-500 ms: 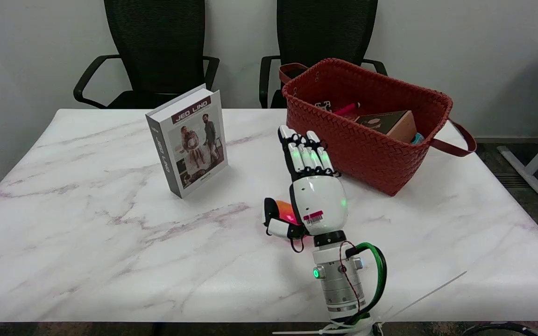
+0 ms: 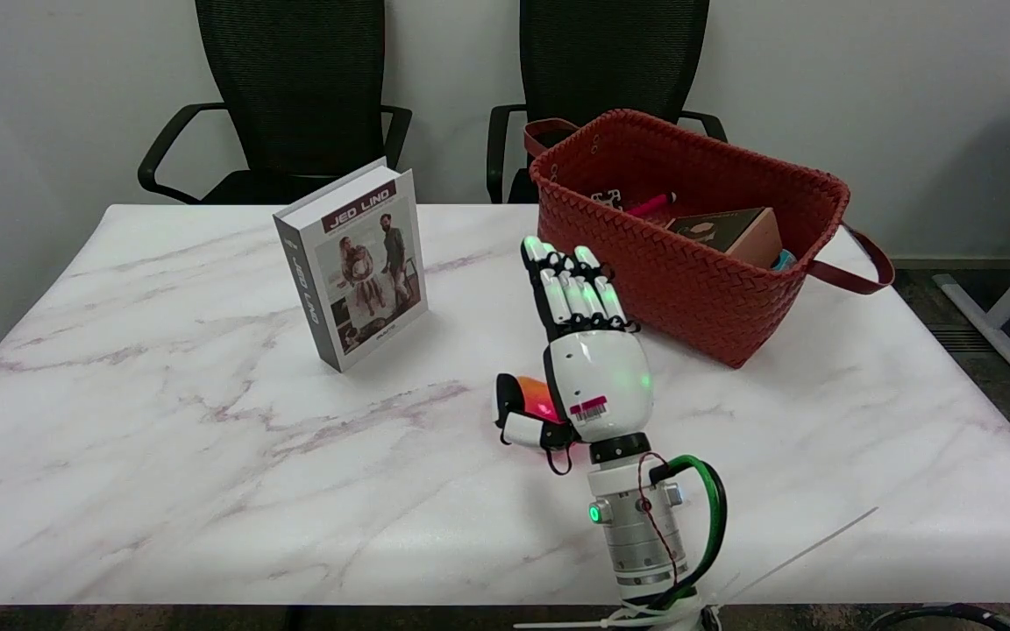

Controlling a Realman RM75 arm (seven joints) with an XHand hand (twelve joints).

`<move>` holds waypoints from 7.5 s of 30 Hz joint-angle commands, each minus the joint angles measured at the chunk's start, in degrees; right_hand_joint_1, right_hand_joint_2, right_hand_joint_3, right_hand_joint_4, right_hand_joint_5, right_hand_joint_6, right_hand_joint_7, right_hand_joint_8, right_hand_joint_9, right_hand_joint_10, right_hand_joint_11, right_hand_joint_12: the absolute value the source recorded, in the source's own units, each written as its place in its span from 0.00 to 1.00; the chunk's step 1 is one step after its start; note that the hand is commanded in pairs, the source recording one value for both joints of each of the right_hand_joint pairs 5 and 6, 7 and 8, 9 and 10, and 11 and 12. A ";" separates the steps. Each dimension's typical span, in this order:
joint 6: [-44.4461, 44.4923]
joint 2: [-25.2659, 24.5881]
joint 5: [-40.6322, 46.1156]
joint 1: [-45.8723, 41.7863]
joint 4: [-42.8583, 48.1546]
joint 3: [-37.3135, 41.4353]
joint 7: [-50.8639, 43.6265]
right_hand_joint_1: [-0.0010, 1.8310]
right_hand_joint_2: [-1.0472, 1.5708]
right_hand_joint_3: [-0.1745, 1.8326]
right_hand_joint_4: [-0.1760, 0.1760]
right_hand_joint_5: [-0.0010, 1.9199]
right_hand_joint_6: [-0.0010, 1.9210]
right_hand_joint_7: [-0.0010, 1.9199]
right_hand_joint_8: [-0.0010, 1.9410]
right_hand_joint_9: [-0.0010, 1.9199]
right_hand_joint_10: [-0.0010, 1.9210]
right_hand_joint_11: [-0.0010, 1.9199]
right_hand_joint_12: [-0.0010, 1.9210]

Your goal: Pick up the white book.

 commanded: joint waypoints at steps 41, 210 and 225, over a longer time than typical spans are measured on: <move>-21.32 11.43 0.38 8.91 5.50 9.95 5.21 0.68 0.56 0.66 0.50 0.04 0.04 0.11 0.11 0.10 0.10 0.08 0.08; -114.82 -9.66 35.70 80.39 -48.69 8.29 -22.77 0.78 0.44 0.83 0.50 0.03 0.03 0.01 0.01 0.11 0.11 0.00 0.00; -113.50 -9.89 36.97 79.51 -50.13 8.21 -23.26 0.78 0.46 0.84 0.50 0.03 0.03 0.02 0.02 0.12 0.12 0.00 0.00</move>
